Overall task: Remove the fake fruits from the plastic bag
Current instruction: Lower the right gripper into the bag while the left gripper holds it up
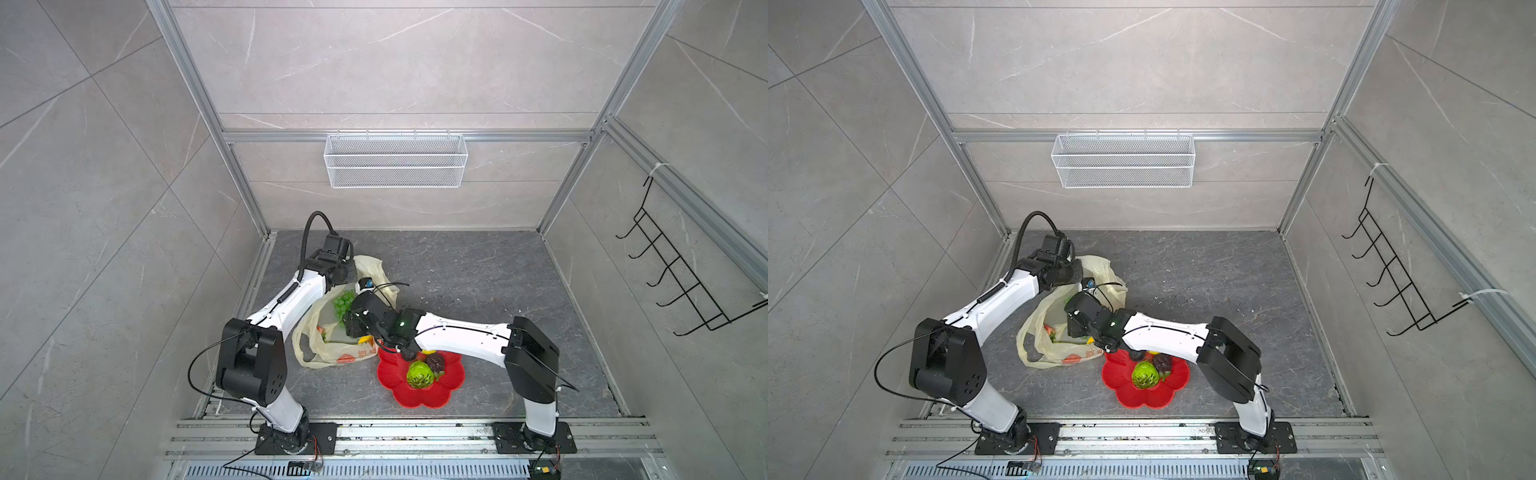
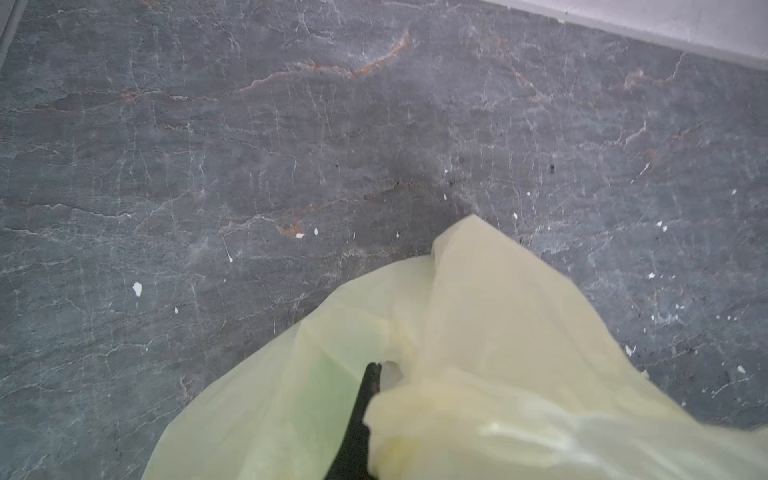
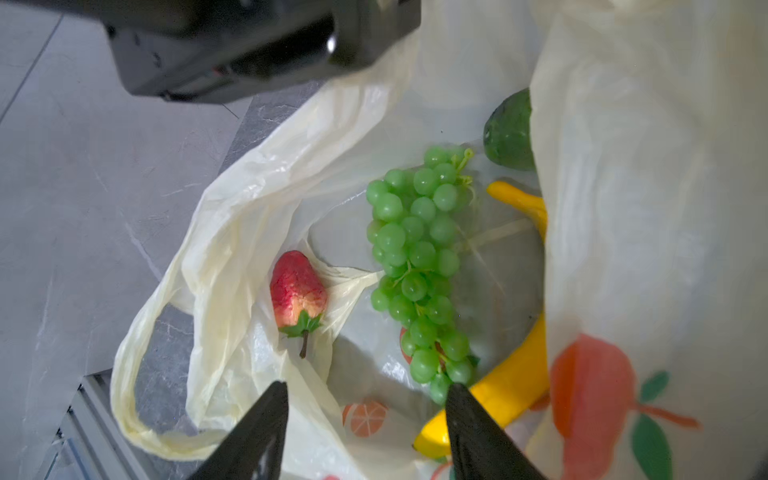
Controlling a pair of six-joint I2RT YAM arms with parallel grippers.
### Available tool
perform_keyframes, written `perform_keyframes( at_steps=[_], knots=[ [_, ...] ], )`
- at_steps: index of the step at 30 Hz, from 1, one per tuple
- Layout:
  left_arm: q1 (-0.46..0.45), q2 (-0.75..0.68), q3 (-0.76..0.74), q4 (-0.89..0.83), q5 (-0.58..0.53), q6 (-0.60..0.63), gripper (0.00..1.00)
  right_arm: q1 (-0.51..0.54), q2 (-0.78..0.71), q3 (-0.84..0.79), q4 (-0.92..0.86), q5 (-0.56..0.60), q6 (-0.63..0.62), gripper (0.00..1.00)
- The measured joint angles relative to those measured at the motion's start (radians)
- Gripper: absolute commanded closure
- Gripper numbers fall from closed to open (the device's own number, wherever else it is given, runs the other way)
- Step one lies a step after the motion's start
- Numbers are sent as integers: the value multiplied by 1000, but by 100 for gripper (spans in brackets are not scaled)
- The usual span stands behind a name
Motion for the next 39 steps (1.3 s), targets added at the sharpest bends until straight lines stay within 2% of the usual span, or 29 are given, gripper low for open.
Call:
perform_keyframes(
  at_steps=[5,13,19,24,30,39],
  knots=[
    [14,3,11,-3,22,-23,100,-52,113,102,-29,13,21,40],
    [14,2,10,-35,26,-59,100,-158,294,342,-134,86,34,32],
    [14,-37,-46,-38,30,-101,100,-187,393,488,-201,107,48,29],
    [14,-66,-90,-37,35,-120,100,-184,451,575,-216,85,48,28],
    [60,-146,-201,18,143,-176,100,-184,498,633,-214,53,56,26],
    [81,-219,-236,64,219,-254,100,-190,560,706,-159,-16,114,32]
  ],
)
